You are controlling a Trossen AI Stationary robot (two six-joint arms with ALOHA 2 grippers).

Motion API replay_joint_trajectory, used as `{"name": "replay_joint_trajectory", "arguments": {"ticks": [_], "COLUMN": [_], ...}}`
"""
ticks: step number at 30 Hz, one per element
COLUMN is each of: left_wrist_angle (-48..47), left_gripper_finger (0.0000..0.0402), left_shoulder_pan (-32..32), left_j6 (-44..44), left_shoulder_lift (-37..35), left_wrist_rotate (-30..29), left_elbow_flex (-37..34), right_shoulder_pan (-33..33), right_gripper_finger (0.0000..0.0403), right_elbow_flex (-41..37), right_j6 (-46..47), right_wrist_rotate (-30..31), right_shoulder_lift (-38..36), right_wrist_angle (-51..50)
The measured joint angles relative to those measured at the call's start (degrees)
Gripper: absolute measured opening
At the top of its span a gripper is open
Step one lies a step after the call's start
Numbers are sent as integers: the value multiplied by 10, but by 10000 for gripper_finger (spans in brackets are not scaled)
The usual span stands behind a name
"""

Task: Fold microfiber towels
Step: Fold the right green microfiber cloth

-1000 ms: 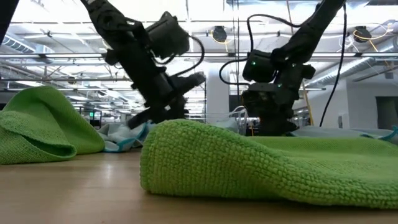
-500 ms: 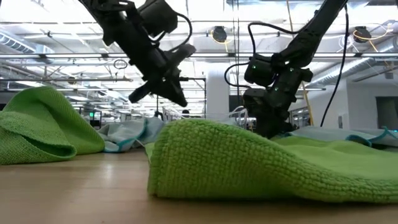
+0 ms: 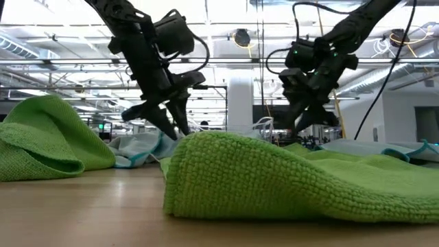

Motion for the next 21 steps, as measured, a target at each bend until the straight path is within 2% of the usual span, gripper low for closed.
{"name": "replay_joint_trajectory", "arguments": {"ticks": [4, 8, 15, 21], "left_wrist_angle": [-23, -27, -68, -74], "left_gripper_finger": [182, 196, 198, 198], "left_shoulder_pan": [8, 16, 33, 45], "left_j6": [-12, -13, -33, -35], "left_shoulder_lift": [18, 32, 53, 50], "left_wrist_rotate": [12, 24, 51, 58], "left_elbow_flex": [-2, -4, -2, -2], "right_shoulder_pan": [-33, -55, -64, -64], "right_gripper_finger": [194, 218, 220, 195], "right_elbow_flex": [0, 0, 0, 0], "right_j6": [-8, -34, -80, -92], "right_wrist_rotate": [-2, -33, -78, -89], "right_shoulder_lift": [2, 28, 68, 76], "right_wrist_angle": [-11, -13, -7, -7]}}
